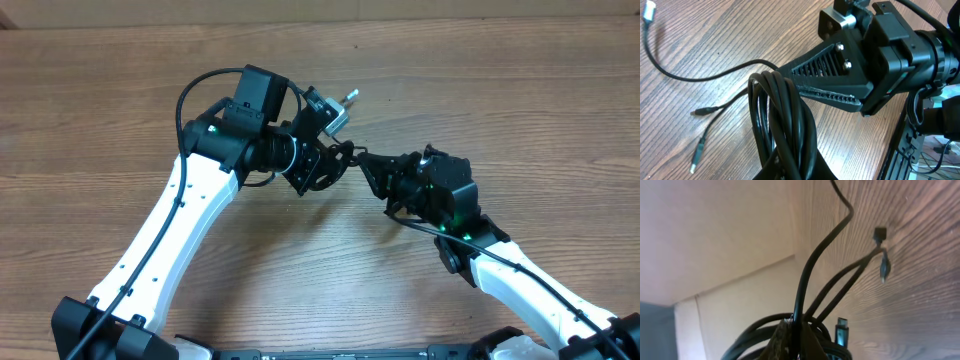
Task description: Untangle cables
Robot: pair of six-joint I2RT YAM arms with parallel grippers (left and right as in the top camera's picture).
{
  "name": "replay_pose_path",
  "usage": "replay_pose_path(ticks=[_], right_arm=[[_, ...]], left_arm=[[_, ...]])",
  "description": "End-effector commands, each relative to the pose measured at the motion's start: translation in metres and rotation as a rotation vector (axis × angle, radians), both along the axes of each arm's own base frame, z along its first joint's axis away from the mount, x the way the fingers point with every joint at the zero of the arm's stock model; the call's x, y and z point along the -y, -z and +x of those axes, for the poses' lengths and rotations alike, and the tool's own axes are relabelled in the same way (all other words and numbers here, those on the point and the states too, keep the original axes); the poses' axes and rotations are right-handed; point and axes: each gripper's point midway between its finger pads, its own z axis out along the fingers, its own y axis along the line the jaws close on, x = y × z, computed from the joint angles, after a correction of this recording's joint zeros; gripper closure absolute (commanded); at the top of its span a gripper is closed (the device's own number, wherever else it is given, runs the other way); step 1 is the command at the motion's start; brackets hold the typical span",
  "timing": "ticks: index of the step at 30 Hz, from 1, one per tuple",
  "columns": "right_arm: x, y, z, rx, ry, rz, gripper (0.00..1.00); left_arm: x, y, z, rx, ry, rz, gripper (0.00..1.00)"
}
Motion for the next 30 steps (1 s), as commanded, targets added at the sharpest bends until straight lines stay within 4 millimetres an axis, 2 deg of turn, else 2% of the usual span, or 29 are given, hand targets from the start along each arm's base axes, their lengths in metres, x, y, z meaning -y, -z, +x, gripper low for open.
replay_pose_path(ticks=[1,2,4,6,7,10,15,17,20,23,26,30], right_arm=[[-0.008,-0.002,-0.006,0.088,-0.093,-0.063,0.96],[-0.009,-0.003,-0.007,0.089,-0.102,-0.061,0.90],[-0.011,-0.003,-0.009,0.087,-0.116,-0.055,0.62],[-0.012,-0.003,-0.010,0.086,-0.125,-0.052,0.45],[-0.013,-0.003,-0.011,0.084,-0.129,-0.050,0.39],[-0.014,-0.003,-0.013,0.056,-0.129,-0.024,0.27],[-0.003,0.013,-0.008,-0.117,-0.001,0.037,0.26],[0.000,0.016,-0.005,-0.175,0.055,0.078,0.28],[0.001,0.013,-0.001,-0.201,0.090,0.127,0.33],[-0.001,0.005,0.001,-0.200,0.092,0.171,0.33],[-0.001,0.006,0.001,-0.244,0.119,0.211,0.34],[0.001,0.011,0.005,-0.276,0.150,0.227,0.42]], left_arm=[[0.003,-0.015,0.003,0.029,-0.005,-0.040,0.96],[0.004,-0.016,0.004,0.029,-0.010,-0.042,0.96],[0.003,-0.015,0.005,0.033,-0.011,-0.038,0.96],[0.000,-0.013,0.007,0.044,-0.025,-0.014,0.96],[-0.003,-0.011,0.010,0.051,-0.036,0.002,0.96],[-0.010,-0.006,0.016,0.079,-0.062,0.054,0.96],[-0.007,-0.008,0.013,0.076,-0.044,0.036,0.96],[-0.005,-0.009,0.012,0.074,-0.030,0.024,0.96],[-0.004,-0.010,0.011,0.081,-0.019,0.022,0.96],[-0.004,-0.010,0.011,0.086,-0.014,0.020,0.96],[0.001,-0.013,0.008,0.079,0.006,-0.008,0.96],[0.005,-0.017,0.005,0.073,0.027,-0.039,0.96]])
